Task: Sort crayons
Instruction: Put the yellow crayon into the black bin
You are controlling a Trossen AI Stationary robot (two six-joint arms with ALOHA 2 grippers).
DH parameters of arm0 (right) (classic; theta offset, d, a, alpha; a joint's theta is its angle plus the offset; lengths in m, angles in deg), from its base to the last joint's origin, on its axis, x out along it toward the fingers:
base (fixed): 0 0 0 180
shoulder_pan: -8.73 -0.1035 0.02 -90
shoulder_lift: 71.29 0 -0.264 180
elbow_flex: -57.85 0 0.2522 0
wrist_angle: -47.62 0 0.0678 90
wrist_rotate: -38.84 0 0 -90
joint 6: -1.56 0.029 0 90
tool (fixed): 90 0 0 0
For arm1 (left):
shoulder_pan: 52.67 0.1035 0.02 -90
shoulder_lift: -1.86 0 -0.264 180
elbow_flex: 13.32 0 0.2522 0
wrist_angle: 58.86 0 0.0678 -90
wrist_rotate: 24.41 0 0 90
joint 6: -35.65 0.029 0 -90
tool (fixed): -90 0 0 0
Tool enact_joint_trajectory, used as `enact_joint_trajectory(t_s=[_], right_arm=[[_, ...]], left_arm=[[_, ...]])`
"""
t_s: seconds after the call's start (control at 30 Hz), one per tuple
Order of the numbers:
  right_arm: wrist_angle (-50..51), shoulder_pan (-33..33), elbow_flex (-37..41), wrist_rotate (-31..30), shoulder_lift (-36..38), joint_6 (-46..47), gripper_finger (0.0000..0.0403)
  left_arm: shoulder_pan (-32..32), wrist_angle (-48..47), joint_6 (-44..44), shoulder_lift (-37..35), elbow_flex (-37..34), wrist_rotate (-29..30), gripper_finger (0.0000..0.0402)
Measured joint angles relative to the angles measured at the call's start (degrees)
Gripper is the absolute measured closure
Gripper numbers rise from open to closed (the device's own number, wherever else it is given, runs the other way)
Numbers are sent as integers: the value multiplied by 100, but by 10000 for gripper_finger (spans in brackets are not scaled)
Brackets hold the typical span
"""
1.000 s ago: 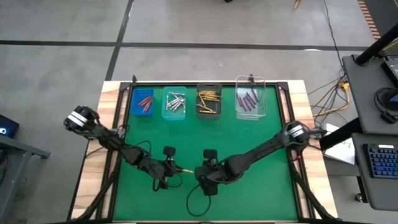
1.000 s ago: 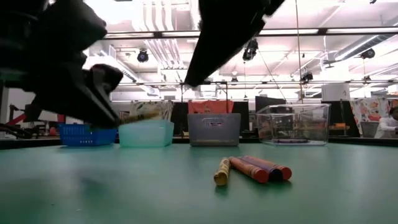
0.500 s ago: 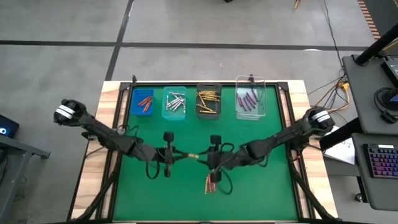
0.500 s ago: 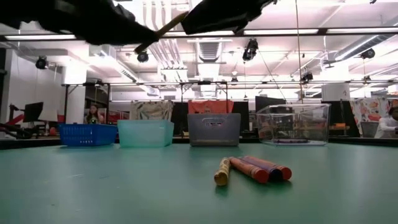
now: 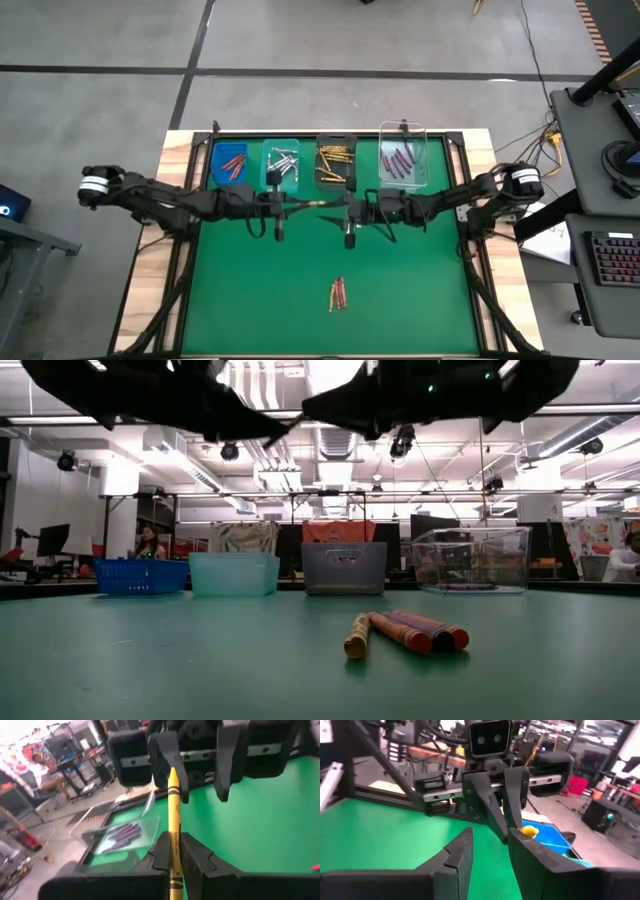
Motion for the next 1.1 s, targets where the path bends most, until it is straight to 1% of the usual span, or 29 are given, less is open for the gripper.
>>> enact_joint_trajectory(t_s=[0.1,0.2,0.43,0.5,0.67,0.73,0.83,0.9,1.03,1.1], right_arm=[[11,244,-2,89,-4,90,287],[-9,395,-41,159,-4,250,287],[-13,422,-244,104,-4,396,287],[7,422,-273,54,-2,408,287],[253,441,-273,-91,-1,559,287],[402,437,-273,-158,-1,683,287],[523,431,-271,-505,-1,819,287],[402,438,-271,-639,-1,935,287],[-205,448,-271,-571,-1,1132,287],[-320,441,-271,-551,1,1175,287]], left_arm=[[226,-21,-25,13,0,-164,402],[304,4,-41,-5,0,-237,402],[309,276,-217,6,0,-182,401],[303,357,-282,9,0,-28,401],[292,535,-503,-36,13,629,401],[292,694,-591,-55,20,725,401],[292,795,-643,-57,22,741,401],[287,802,-643,-55,22,713,401],[280,801,-669,34,21,476,401],[276,815,-719,62,20,459,401]])
